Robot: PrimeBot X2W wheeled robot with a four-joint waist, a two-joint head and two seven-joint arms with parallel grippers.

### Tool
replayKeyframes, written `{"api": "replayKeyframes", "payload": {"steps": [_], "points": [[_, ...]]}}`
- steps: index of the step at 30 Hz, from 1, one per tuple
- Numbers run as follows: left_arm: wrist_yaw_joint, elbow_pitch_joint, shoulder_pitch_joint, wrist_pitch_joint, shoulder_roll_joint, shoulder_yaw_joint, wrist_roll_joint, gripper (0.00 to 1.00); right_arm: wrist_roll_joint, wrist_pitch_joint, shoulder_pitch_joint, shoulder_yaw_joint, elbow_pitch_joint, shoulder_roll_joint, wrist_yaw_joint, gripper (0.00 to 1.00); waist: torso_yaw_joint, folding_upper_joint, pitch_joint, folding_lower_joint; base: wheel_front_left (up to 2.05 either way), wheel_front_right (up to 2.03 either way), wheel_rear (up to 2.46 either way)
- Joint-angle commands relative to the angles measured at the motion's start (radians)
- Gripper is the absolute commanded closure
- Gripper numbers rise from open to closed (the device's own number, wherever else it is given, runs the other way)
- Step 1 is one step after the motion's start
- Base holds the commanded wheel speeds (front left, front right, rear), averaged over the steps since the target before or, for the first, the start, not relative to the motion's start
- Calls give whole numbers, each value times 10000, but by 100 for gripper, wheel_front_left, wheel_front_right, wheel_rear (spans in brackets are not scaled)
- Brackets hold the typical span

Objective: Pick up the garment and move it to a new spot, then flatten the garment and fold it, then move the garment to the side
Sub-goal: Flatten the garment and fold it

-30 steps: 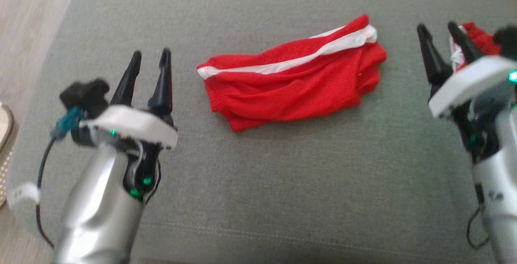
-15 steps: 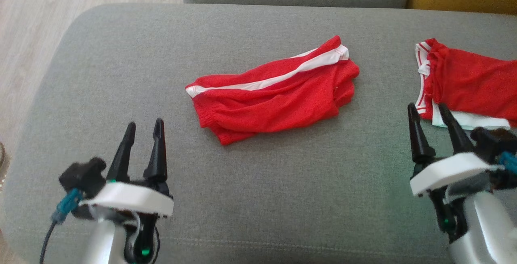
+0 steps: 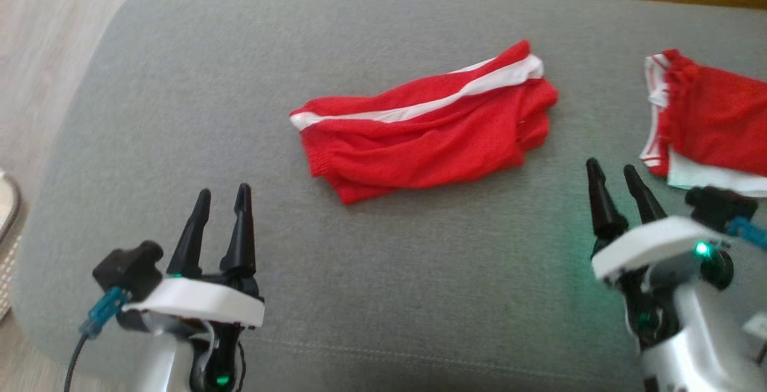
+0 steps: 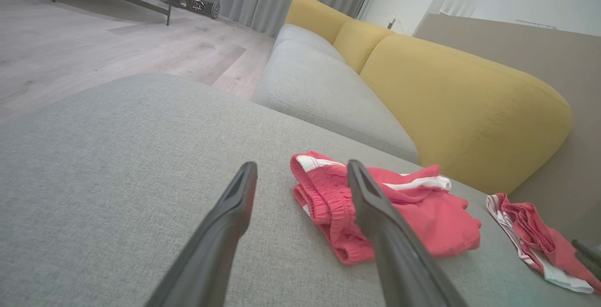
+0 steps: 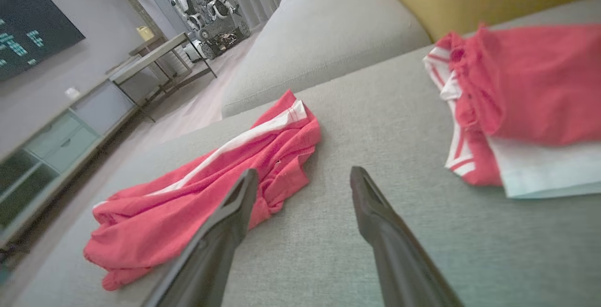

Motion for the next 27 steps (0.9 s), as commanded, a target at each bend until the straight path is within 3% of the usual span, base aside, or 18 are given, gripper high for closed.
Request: {"api": "replayKeyframes", "payload": {"steps": [1,7,14,27], "points": [[-45,-280,-534,-124,45,251,-59,0,281,163,-647,98,-213,54,65,0,226,0,195,1,0,0,0],[3,-194,-736,-124,44,-101,-311,0,1958,1388,-1872,-865,1266,187,65,0,939,0,692,1,0,0,0],[57,-64,-939,-124,44,-510,-521,0,3101,1744,-3482,-1699,3577,196,65,0,1773,0,1166,1,0,0,0],[206,-214,-1143,-124,44,-1085,-777,0,2908,1385,-5548,-2249,6832,197,65,0,2341,0,1497,1,0,0,0]]}}
